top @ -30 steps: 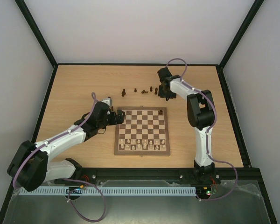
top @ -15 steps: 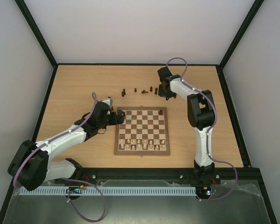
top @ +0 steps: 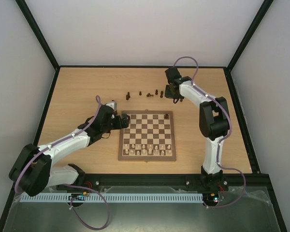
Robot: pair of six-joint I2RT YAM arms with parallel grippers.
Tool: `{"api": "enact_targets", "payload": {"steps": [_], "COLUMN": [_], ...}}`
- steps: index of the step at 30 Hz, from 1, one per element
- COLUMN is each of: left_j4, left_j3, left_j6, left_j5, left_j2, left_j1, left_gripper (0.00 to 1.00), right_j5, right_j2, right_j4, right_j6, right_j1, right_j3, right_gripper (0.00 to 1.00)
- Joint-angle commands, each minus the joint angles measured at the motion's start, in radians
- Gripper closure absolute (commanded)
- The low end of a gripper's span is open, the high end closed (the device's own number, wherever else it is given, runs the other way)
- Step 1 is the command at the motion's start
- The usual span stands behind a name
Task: Set up the chess pieces on the board
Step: Pick up the chess piece at the center of the board, then place the chess piece on the chessboard.
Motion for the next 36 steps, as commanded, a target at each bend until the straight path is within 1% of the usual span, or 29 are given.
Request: {"api": "enact_targets", "payload": {"steps": [1,7,15,20,30,36], "left_j4": [0.012,0.016,0.011,0.009,0.013,0.016], "left_j3": [0.001,0.001,-0.002,-0.001,-0.003,-0.003], "left_j6": [0.012,0.012,0.009,0.008,0.009,0.008], "left_j5": [0.002,0.005,-0.009,-0.005,0.000,0.003], "left_j2": [-0.001,0.006,-0.015,-0.008,-0.007,-0.003], "left_j1": [0.007,0.006,0.006,0.005,0.004,0.005], "left_gripper": [0.00,0.00,0.00,0.01,0.00,0.00], "right_j5": [-0.003,-0.017,-0.023,-0.016,0.105,0.107], "right_j2": [-0.118,-0.182,-0.266,-0.281,-0.278,-0.283], "right_j4": [-0.029,-0.070,-0.069,-0.077,-0.124,-0.112], "right_j6": [0.007,0.007,0.031,0.050,0.080,0.089], "right_j1": [0.041,0.124,0.275,0.346,0.363,0.360], "right_j3": [-0.033,-0.037,-0.146,-0.186,-0.237,-0.284], "right_gripper": [0.98,0.98,0.98,0.97,0.97,0.97]}}
